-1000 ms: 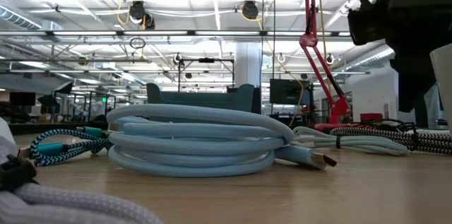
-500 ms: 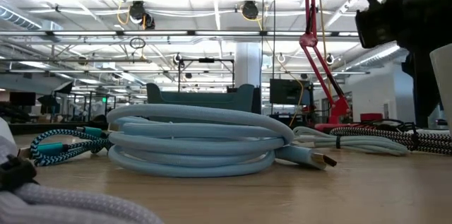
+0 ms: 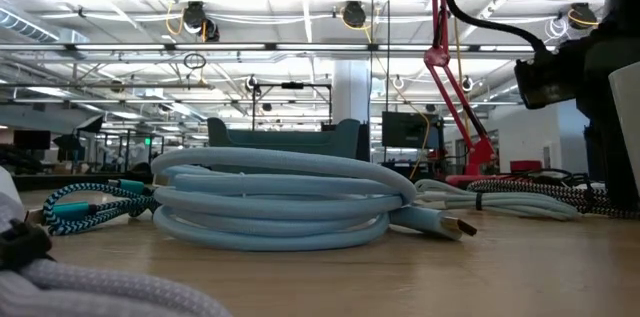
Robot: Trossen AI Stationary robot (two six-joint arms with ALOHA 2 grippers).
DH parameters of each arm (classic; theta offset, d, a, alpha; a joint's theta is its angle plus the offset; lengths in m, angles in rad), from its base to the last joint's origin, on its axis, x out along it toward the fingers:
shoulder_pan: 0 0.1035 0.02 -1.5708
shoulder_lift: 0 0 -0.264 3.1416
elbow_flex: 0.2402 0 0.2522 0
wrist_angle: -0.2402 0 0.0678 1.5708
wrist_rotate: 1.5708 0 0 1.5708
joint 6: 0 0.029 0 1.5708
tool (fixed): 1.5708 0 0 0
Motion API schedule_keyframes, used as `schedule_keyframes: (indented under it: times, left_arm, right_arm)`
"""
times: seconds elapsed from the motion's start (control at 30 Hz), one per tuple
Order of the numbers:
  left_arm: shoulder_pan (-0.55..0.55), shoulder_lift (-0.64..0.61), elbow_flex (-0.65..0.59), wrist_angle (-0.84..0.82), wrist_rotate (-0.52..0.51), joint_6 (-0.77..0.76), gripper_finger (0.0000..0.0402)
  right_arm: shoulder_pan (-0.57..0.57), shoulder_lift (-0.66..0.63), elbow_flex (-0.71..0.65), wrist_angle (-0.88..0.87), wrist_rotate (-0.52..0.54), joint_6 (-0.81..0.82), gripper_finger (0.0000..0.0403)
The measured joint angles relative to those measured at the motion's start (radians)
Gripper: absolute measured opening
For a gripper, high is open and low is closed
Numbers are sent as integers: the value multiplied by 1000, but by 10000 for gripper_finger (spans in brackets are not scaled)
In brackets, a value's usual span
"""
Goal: Sort cables into bins
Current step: Put the white patterned charger cable into the gray bin
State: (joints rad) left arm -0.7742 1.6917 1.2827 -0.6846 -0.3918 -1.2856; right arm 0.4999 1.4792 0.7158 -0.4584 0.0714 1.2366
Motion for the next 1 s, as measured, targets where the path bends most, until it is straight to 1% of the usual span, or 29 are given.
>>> schedule_keyframes:
  times: [0.23,0.37,0.5,0.6,0.87,1.0]
  left_arm:
    - [0,0,0,0,7,0,4]
    - [0,0,0,0,7,-1,10]
    - [0,0,0,0,6,-1,3]
    - [0,0,0,0,6,-1,9]
    - [0,0,0,0,2,5,6]
    - [0,0,0,0,-1,7,9]
  right_arm:
    - [0,2,-30,5,14,31,224]
    - [0,3,-49,4,32,51,204]
    - [0,3,-61,0,36,66,176]
    - [0,4,-61,-4,39,79,152]
    - [0,-3,-61,-8,44,87,77]
    - [0,-38,-58,10,54,84,41]
